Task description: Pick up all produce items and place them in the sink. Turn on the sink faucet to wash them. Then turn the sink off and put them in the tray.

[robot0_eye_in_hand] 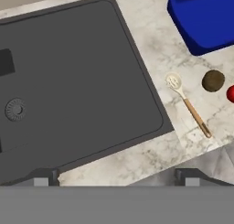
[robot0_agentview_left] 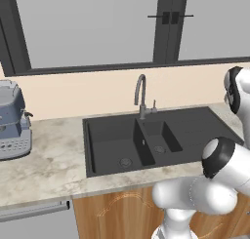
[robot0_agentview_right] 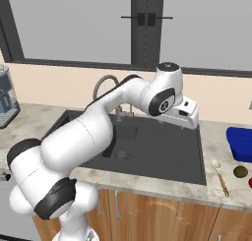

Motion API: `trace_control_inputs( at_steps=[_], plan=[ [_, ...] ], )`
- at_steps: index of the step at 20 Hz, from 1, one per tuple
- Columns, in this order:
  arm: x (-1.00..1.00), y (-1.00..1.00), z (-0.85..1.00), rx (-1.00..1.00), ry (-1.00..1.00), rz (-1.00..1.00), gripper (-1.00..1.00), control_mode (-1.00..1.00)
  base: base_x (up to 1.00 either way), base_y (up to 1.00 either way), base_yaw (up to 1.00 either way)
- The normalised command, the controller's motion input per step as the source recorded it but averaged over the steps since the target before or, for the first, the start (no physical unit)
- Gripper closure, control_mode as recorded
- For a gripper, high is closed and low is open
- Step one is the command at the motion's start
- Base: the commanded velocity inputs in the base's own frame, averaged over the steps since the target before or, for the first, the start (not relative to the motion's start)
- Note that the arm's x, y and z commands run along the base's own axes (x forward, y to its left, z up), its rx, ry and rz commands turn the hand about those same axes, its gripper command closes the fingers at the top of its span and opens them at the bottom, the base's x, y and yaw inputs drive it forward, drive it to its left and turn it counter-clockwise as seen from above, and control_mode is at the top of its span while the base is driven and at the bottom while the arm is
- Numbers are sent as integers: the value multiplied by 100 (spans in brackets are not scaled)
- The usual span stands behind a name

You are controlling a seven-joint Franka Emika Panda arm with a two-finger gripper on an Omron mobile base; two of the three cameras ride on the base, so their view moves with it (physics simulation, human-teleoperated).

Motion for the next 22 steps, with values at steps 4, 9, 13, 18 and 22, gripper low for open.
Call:
trace_control_inputs(
  at_steps=[4,9,13,18,22],
  plan=[
    [0,-59,-19,-5,4,-9,-100,-100,0,0,0],
    [0,-64,-26,-2,4,-7,-100,-100,0,0,0],
    [0,-62,-24,0,0,-4,-100,-100,0,0,0],
    [1,-56,-12,0,0,-1,-100,-100,0,0,0],
    [4,-50,-11,0,0,0,-100,-100,0,0,0]
  ],
)
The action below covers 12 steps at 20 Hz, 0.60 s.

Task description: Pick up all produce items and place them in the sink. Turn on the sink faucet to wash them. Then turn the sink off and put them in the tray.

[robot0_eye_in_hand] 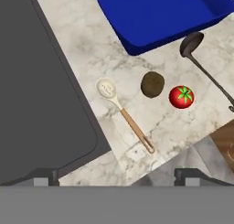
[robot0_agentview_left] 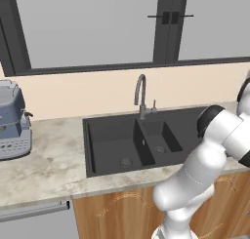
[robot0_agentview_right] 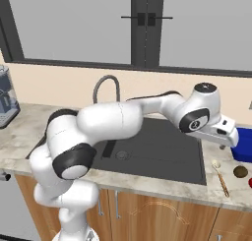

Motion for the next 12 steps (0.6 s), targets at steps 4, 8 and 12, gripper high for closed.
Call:
trace_control_inputs(
  at_steps=[4,8,12],
  plan=[
    [9,-39,-17,0,0,0,-100,-100,0,0,0],
    [9,-26,-27,0,0,0,-100,-100,0,0,0],
    [4,-21,-31,0,-10,0,-100,-100,0,0,0]
  ],
)
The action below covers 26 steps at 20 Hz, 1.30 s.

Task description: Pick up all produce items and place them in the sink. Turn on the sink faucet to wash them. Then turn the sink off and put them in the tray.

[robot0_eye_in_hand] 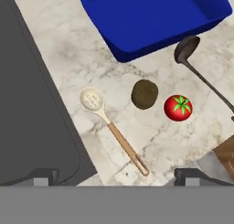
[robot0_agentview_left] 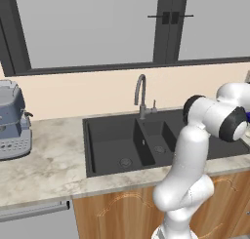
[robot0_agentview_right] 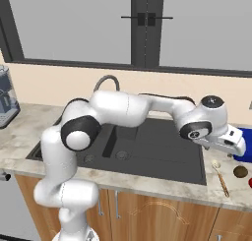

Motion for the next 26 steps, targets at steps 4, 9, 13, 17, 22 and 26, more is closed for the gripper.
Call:
trace_control_inputs(
  at_steps=[4,9,13,17,22,26],
  plan=[
    [1,-29,-26,-2,-15,0,-100,-100,0,0,0],
    [5,-25,-16,-7,-4,0,-100,-100,0,0,0],
    [27,-17,-2,-2,0,0,-100,-100,0,0,0],
    [40,-16,-5,0,9,0,-100,-100,0,0,0],
    [34,-17,-22,0,17,0,-100,-100,0,0,0],
    [21,-18,-30,0,14,0,-100,-100,0,0,0]
  ],
)
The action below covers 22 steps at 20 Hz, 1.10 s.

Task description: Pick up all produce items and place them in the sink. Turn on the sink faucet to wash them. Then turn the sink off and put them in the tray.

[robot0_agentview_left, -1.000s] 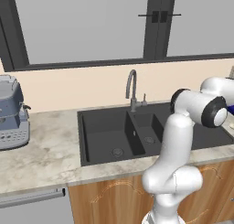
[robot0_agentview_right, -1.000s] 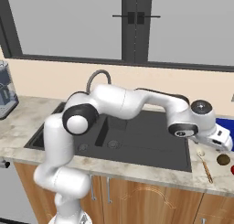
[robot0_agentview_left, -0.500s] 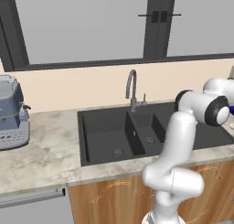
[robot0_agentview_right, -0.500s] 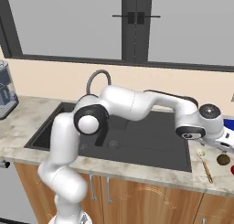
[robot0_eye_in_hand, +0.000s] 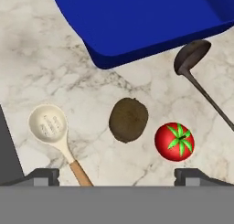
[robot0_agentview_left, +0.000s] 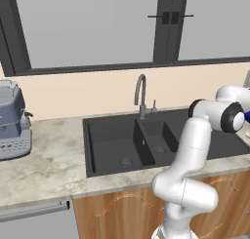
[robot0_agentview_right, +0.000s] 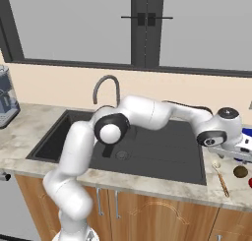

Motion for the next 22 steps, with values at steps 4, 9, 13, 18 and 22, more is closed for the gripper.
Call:
trace_control_inputs(
  at_steps=[4,9,13,18,22],
  plan=[
    [5,-20,-42,0,5,0,-100,-100,0,0,0],
    [2,-28,-43,0,0,0,-100,-100,0,0,0],
    [15,-21,-21,0,0,0,-100,-100,0,0,0],
    [20,-13,-17,0,0,0,-100,-100,0,0,0],
    [7,-3,-29,0,0,1,-100,-100,0,0,0]
  ],
)
